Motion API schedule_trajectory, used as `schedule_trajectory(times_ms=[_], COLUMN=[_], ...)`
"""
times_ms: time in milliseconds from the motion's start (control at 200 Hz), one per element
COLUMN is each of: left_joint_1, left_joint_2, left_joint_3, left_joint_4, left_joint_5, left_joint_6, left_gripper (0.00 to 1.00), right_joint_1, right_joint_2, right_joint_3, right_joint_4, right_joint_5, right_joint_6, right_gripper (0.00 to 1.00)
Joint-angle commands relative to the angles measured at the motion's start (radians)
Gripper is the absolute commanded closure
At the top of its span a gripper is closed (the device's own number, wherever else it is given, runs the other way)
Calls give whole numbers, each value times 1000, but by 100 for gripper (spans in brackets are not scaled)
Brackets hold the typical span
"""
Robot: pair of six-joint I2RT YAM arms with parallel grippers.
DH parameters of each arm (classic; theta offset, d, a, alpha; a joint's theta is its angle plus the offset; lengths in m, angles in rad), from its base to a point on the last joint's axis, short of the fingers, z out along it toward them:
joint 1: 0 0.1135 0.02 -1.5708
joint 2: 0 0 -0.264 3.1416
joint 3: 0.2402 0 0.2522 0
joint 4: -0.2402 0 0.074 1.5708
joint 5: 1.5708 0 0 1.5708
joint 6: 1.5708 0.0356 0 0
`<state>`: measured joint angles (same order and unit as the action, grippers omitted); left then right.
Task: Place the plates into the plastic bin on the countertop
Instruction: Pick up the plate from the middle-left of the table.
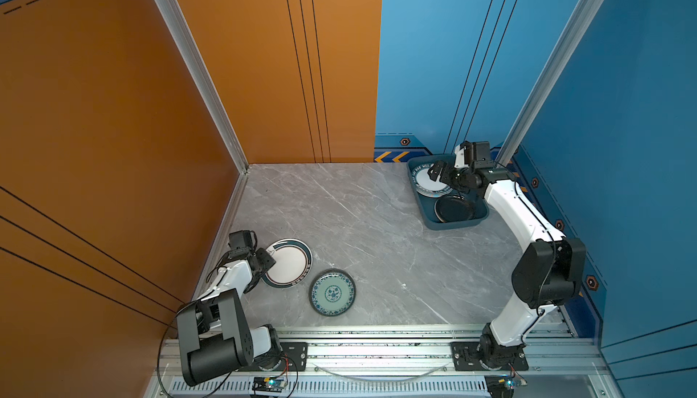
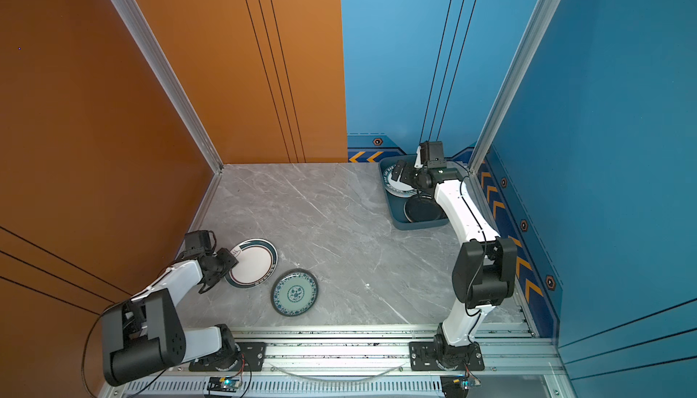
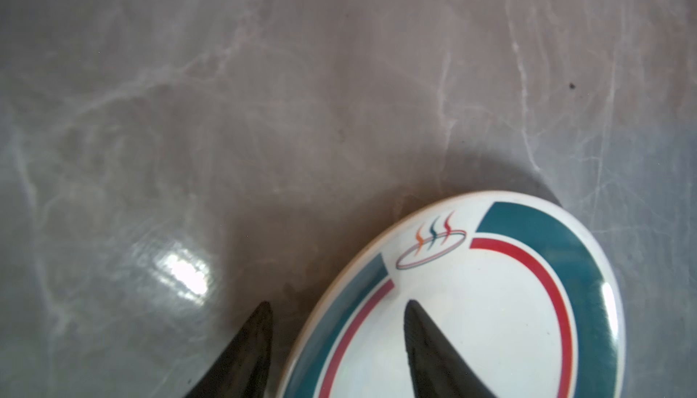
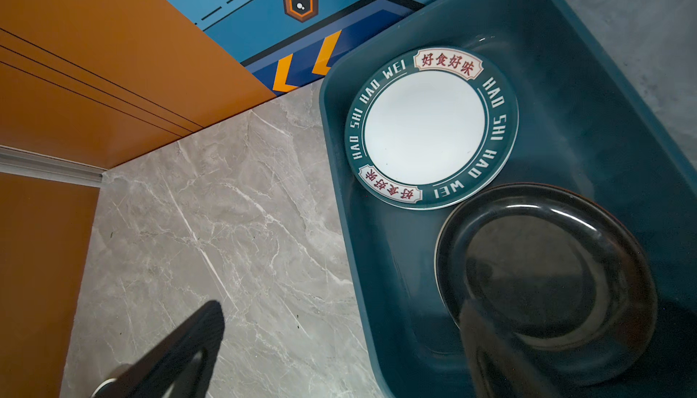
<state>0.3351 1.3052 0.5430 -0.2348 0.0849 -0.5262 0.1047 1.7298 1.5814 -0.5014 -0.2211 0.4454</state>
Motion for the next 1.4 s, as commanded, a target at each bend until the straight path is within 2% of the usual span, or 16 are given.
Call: schedule_trajectory(times_ms=[0, 190, 360, 406, 681, 851, 946, 1307, 1392], left_joint_1=[-2, -53, -109, -124, -169, -194, -206, -243, -256], left_joint_2=[57, 79, 93, 104, 91, 96, 94, 110, 115], left_joint_3=[-40, -51, -52, -46, -52, -58, -59, -49, -44], left_joint_4=[8, 81, 119, 124, 148, 179, 203, 295, 317], left_joint_5=[97, 104, 105, 113, 144, 163, 181, 228, 245], left_joint_6=[-13, -24, -34, -30, -52, -64, -76, -106, -117], left_gripper=[51, 61, 66, 71, 72, 79, 86, 98, 100], right_joint_1=[-5, 0, 10, 13, 29, 43, 51, 87, 93], right_joint_2=[-39, -35, -34, -36, -39, -33, -33, -36, -36], right_joint_3=[-17, -24, -34, -36, -46, -43, -53, -119, -136], right_joint_4=[32, 40, 41, 41, 32, 29, 31, 40, 60], right_joint_5=[-29, -42, -46, -43, -37, -46, -74, -175, -237], right_joint_6=[19, 26, 26, 26, 16, 15, 13, 7, 8], right_gripper=[1, 1, 2, 2, 2, 2, 2, 2, 1])
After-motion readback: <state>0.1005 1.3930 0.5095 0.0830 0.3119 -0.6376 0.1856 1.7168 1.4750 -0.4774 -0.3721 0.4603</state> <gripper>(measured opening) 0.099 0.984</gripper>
